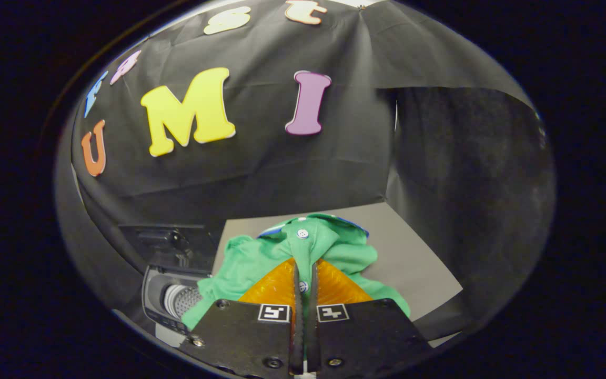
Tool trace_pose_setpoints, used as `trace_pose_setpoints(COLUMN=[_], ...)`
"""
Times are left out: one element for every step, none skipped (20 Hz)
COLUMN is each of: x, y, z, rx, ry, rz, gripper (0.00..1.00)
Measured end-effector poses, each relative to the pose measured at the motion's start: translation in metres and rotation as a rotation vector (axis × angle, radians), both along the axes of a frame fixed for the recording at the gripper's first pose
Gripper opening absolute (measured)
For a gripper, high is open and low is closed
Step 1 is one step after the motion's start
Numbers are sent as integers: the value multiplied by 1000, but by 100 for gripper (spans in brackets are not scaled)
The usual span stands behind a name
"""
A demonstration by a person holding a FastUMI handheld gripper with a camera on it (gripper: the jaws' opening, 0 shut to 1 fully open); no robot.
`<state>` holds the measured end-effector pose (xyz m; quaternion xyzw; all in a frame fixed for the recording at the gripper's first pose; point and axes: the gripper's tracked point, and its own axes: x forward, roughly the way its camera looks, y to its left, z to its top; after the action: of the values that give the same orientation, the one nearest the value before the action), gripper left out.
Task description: Put the clothes into the washing machine and then close the washing machine lid.
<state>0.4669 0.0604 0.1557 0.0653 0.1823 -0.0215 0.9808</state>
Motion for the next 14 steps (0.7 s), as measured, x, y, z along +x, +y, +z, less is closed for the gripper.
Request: trace_pose_setpoints(x=[-6,-11,-16,-20,-26,-31,-37,-43,-49,-54,-60,-66,-70,-76], y=[8,14,22,30,40,48,59,70,77,86,97,107,116,126], z=[11,22,31,43,54,65,78,90,101,115,128,140,152,163], rx=[8,15,22,31,41,47,50,51,47,44,46,52,59,67], ry=[-23,-49,-70,-96,-117,-141,-164,-189,-216,-241,-264,-284,-300,-319], rz=[8,16,25,35,45,57,72,84,97,111,128,144,157,172], gripper=[6,6,6,6,6,6,6,6,6,6,6,6,6,6])
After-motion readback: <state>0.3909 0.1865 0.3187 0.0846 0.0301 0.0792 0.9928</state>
